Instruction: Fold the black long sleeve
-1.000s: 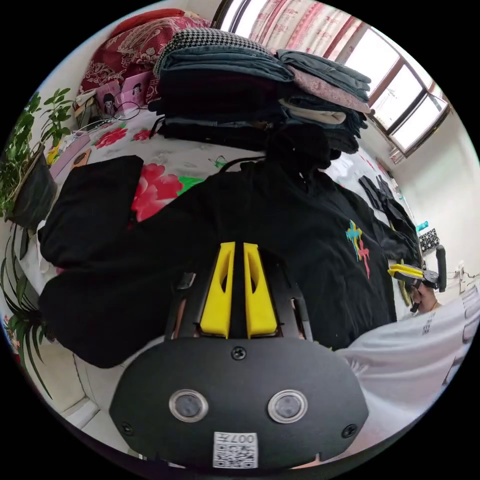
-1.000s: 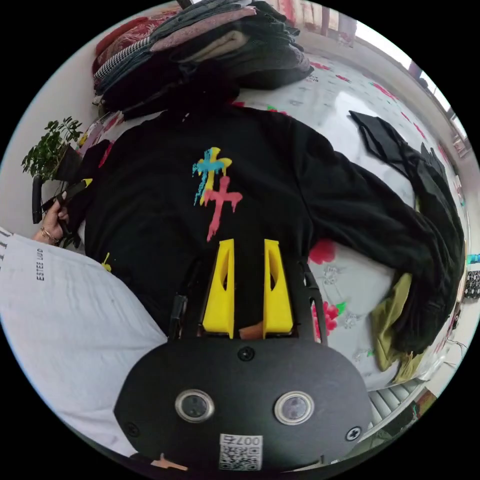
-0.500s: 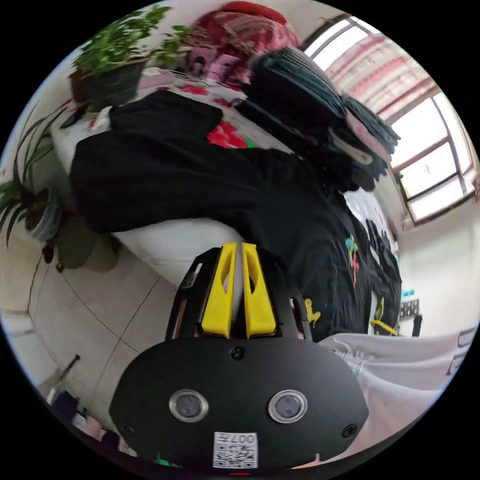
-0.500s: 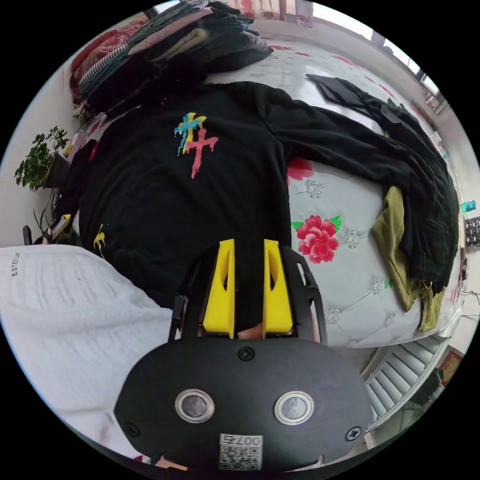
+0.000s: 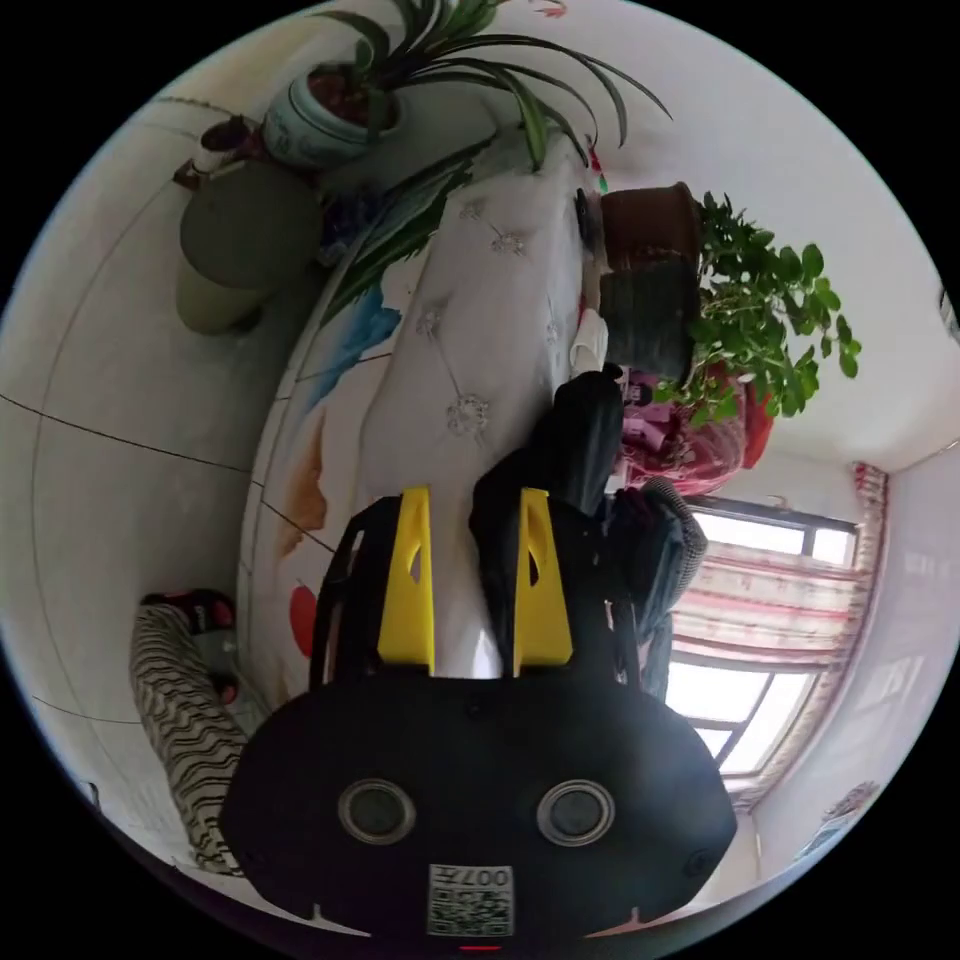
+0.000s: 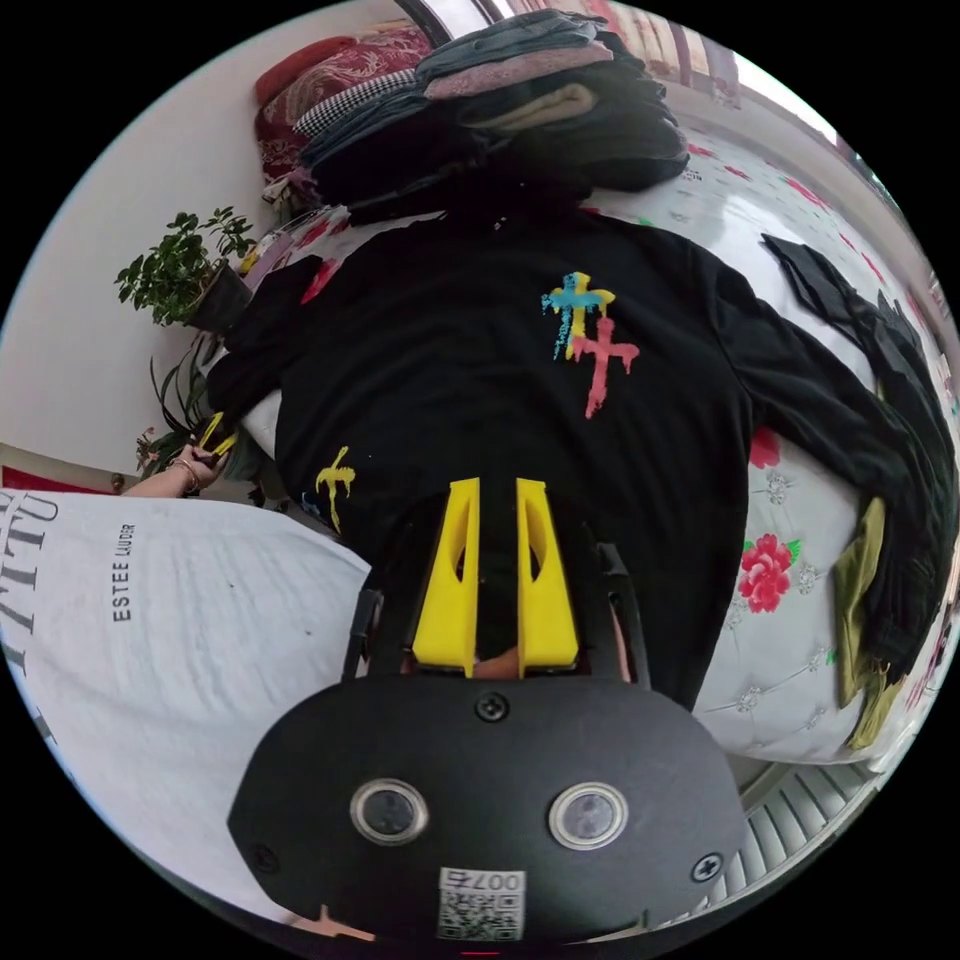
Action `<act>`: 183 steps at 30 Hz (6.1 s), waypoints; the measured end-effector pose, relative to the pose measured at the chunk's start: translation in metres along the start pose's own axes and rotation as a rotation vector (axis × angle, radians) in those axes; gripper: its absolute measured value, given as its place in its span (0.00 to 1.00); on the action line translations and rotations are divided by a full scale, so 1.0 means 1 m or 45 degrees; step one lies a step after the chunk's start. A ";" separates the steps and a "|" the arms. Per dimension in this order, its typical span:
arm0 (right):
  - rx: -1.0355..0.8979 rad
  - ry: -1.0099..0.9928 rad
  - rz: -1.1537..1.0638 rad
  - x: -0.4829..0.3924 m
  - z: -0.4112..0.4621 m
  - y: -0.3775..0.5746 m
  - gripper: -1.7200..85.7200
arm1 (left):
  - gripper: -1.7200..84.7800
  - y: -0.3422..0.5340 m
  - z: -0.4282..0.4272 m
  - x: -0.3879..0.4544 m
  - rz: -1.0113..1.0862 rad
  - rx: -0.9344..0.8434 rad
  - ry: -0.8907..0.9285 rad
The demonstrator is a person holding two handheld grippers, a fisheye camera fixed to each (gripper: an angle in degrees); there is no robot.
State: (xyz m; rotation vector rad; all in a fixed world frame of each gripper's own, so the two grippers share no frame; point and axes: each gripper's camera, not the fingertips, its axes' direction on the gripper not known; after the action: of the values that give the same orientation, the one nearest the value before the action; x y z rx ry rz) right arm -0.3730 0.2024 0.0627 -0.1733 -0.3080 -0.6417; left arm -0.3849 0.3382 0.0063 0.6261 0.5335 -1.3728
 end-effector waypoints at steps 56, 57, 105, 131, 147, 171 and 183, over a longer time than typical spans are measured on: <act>0.584 -0.275 0.808 0.425 -0.088 0.073 0.11 | 0.08 0.511 0.247 0.126 1.806 -0.925 -1.000; 0.663 -0.140 0.913 0.446 -0.110 0.090 0.12 | 0.08 0.506 0.243 0.130 1.751 -0.899 -0.980; 0.325 -0.197 -0.227 0.111 -0.013 -0.271 0.12 | 0.10 0.292 0.363 0.246 1.670 -0.801 -0.381; 0.608 -0.392 -0.949 0.010 -0.135 -0.169 0.02 | 0.02 0.345 0.291 0.278 2.010 -0.960 0.401; 0.100 -0.219 -0.688 -0.030 -0.025 -0.046 0.05 | 0.08 0.415 0.213 0.155 1.981 -1.142 -0.235; 0.056 -0.112 0.090 0.123 0.001 0.057 0.10 | 0.12 0.370 0.156 0.024 1.455 -0.977 -0.766; -0.270 -0.063 0.043 0.148 0.038 0.102 0.08 | 0.20 0.383 0.224 -0.023 1.384 -1.277 -0.831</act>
State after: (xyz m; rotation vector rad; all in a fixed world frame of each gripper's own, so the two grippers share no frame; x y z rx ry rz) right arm -0.2070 0.2098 0.1418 -0.3972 -0.2836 -0.6365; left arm -0.0113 0.2339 0.2220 -0.3672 0.2044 -0.1232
